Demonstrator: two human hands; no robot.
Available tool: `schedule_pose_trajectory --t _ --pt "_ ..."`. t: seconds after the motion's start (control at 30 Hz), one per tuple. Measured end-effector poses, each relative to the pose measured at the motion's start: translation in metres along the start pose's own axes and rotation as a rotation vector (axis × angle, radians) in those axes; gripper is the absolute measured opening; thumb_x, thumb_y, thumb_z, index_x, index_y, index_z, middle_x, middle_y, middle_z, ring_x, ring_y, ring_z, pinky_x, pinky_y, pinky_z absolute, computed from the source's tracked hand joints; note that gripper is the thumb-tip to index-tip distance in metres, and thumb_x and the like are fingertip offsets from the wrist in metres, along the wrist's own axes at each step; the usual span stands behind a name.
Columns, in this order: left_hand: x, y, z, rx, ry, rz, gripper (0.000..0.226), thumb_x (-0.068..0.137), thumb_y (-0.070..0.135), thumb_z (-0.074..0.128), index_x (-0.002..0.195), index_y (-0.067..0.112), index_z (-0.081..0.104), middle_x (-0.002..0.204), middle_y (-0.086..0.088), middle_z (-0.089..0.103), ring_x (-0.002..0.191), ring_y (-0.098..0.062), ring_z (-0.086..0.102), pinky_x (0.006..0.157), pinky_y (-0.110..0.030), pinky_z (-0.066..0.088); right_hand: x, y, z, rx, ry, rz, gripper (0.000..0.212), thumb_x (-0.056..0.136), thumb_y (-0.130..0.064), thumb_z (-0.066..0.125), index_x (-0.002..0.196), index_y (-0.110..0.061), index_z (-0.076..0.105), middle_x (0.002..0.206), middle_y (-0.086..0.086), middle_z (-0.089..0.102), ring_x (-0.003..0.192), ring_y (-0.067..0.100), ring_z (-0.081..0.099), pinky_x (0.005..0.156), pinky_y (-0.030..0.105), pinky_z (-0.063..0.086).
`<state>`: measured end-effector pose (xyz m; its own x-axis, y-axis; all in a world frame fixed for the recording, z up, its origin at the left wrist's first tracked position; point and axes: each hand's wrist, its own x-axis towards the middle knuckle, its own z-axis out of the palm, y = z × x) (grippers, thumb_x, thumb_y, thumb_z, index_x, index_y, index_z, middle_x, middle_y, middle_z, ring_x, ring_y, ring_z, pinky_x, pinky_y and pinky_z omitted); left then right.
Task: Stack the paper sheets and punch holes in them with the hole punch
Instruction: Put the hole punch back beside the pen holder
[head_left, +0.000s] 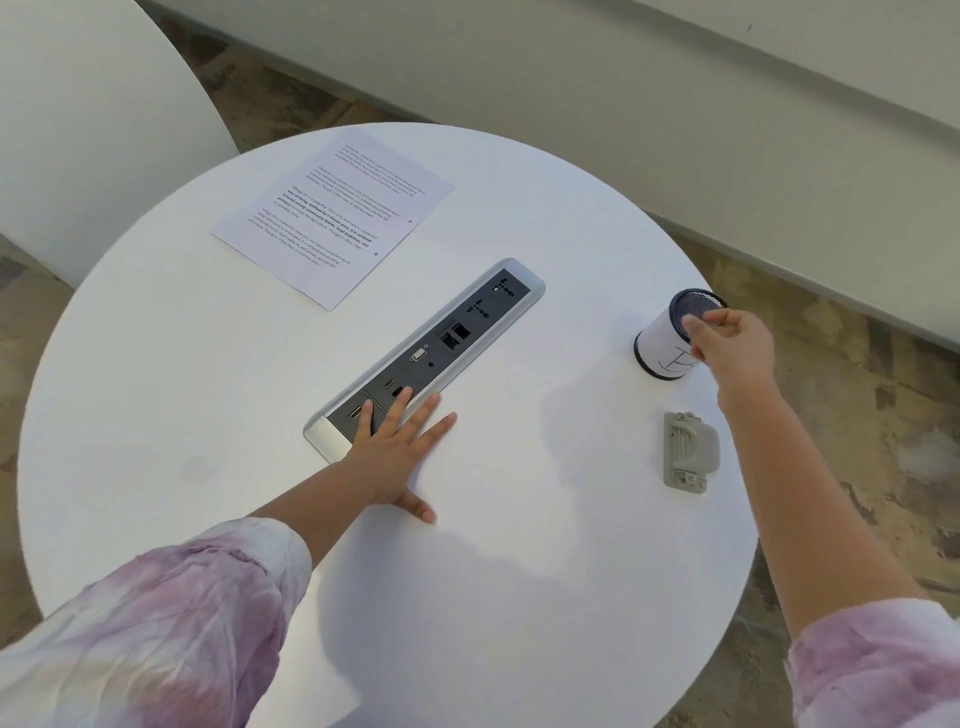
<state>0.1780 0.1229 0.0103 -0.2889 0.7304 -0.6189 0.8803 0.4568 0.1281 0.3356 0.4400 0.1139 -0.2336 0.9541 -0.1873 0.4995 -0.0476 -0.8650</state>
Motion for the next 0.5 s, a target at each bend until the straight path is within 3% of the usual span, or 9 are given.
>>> schedule_pose_trajectory --t 0.17,0.27,0.4,0.5 --pt "-0.001 0.001 -0.002 -0.002 0.002 0.008 0.125 0.057 0.080 0.056 0.141 0.034 -0.023 0.150 0.003 -0.035 0.136 -0.031 -0.034 0.106 -0.064 -0.010 -0.052 0.039 0.023 -0.210 -0.173 -0.074 0.017 0.081 -0.019 0.067 0.095 -0.019 0.058 0.066 -0.009 0.054 0.062 0.013 0.054 0.067 0.026 0.043" --pt "-0.002 0.001 -0.003 0.001 -0.004 0.004 0.125 0.057 0.079 0.057 0.141 0.034 -0.024 0.150 0.003 -0.035 0.136 -0.031 -0.034 0.106 -0.064 -0.010 -0.082 0.070 0.032 -0.309 -0.246 -0.068 0.012 0.081 -0.014 0.066 0.091 -0.017 0.062 0.060 -0.009 0.050 0.051 0.000 0.051 0.052 0.008 0.036" --pt "-0.003 0.003 -0.005 0.002 -0.011 -0.004 0.124 0.059 0.078 0.058 0.141 0.034 -0.024 0.150 0.003 -0.035 0.136 -0.031 -0.034 0.106 -0.064 -0.011 -0.112 0.104 0.033 -0.423 -0.356 -0.010 0.007 0.084 -0.018 0.063 0.089 -0.017 0.058 0.066 -0.006 0.051 0.067 0.014 0.051 0.053 0.015 0.035" --pt "-0.003 0.004 -0.005 0.018 -0.010 -0.006 0.124 0.059 0.078 0.057 0.141 0.033 -0.024 0.149 0.003 -0.036 0.136 -0.031 -0.034 0.106 -0.064 -0.010 -0.121 0.114 0.030 -0.459 -0.366 -0.034 0.013 0.087 -0.012 0.052 0.095 -0.017 0.060 0.075 -0.004 0.054 0.066 0.011 0.050 0.054 0.017 0.034"
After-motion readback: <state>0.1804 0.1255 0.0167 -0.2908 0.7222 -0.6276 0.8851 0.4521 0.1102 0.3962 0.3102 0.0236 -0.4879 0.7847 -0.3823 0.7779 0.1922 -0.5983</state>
